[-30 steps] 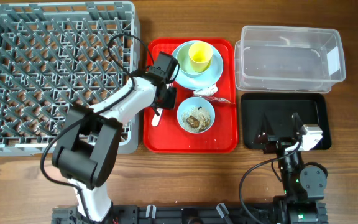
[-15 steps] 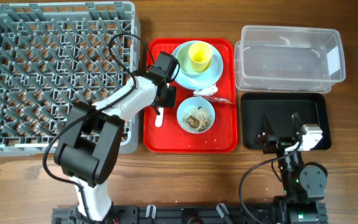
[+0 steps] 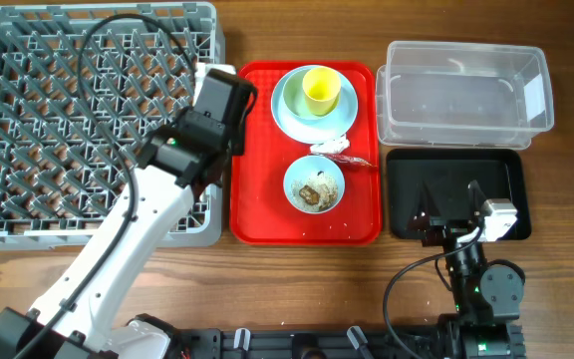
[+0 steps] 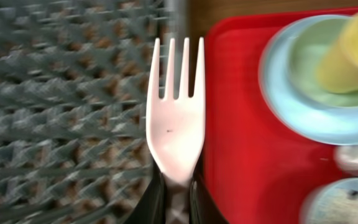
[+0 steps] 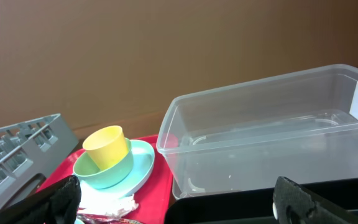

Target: Sort waste into correct bins and load items into the dishwasher rack

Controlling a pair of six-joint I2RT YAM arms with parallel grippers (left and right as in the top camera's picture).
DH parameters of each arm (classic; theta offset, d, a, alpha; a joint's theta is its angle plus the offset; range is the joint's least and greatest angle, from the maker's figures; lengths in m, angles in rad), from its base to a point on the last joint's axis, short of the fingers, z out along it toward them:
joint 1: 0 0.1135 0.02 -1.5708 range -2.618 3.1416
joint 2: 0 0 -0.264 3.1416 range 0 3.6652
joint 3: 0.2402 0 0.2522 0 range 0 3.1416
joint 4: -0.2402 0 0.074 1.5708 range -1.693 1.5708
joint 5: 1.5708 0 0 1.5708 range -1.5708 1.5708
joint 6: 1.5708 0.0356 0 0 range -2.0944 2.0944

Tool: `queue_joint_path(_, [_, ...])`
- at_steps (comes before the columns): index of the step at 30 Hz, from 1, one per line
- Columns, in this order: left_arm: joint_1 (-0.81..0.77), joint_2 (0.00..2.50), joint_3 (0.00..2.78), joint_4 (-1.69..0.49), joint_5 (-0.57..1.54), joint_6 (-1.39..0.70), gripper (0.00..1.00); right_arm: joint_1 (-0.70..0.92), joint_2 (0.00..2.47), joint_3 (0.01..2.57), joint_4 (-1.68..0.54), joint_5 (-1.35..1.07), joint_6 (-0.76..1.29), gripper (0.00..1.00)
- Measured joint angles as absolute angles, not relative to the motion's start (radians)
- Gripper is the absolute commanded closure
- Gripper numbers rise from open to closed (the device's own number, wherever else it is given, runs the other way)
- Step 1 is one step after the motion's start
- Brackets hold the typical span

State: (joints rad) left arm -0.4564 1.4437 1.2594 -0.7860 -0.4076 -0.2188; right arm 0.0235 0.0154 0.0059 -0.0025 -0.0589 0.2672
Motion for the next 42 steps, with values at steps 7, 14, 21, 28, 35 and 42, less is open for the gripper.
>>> queue_joint_path(7, [-0.355, 1.507, 1.259, -0.875, -0.509, -0.223, 0.91, 0.023, 0.015, 0.006, -0.002, -0.059, 0.267, 0.0])
queue_joint_path(14, [-0.325, 1.613, 1.259, -0.851, -0.519, -0.223, 0.91, 0.023, 0.015, 0.006, -0.002, -0.059, 0.267, 0.0])
queue_joint_path(21, [-0.321, 1.62, 1.259, -0.836, -0.427, -0.222, 0.88, 0.023, 0.015, 0.006, -0.002, -0.059, 0.267, 0.0])
queue_joint_path(28, [-0.312, 1.637, 1.259, -0.83, -0.365, -0.182, 0.85, 0.023, 0.015, 0.006, -0.002, -0.059, 0.267, 0.0])
queue_joint_path(35, [-0.312, 1.67, 1.259, -0.821, -0.377, -0.176, 0.74, 0.023, 0.015, 0.006, -0.002, -0.059, 0.267, 0.0])
queue_joint_path(42, [-0.312, 1.67, 1.259, -0.796, -0.399, -0.166, 0.54, 0.023, 0.015, 0.006, -0.002, -0.059, 0.267, 0.0])
